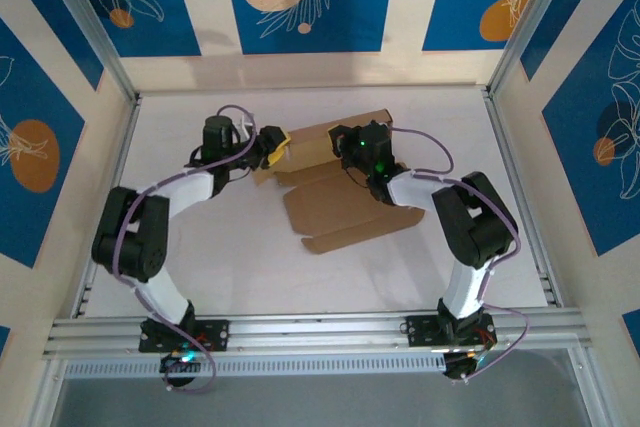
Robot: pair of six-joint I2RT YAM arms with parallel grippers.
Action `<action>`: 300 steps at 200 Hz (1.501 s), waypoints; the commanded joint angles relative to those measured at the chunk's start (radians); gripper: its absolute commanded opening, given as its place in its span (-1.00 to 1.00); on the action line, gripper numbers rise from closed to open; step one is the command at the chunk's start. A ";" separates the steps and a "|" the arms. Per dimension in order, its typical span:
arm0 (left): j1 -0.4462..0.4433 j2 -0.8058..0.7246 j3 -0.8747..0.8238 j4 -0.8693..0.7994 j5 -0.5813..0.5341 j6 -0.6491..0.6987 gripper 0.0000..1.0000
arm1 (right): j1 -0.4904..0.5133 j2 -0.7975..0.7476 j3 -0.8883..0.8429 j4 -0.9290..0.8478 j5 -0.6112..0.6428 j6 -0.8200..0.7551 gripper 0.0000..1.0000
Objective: Fold the paper box
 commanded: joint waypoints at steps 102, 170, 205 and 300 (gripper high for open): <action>-0.188 -0.079 -0.158 -0.155 -0.582 0.368 -0.04 | 0.054 -0.092 0.009 -0.210 0.198 -0.022 -1.00; -0.188 0.070 -0.110 -0.072 -0.583 0.419 -0.06 | 0.055 -0.093 -0.012 -0.175 0.173 -0.019 -1.00; -0.189 0.123 -0.056 -0.038 -0.533 0.420 -0.05 | 0.059 -0.091 -0.009 -0.173 0.165 -0.022 -1.00; -0.193 0.167 0.007 -0.039 -0.482 0.480 -0.12 | 0.060 -0.083 -0.003 -0.177 0.150 -0.025 -1.00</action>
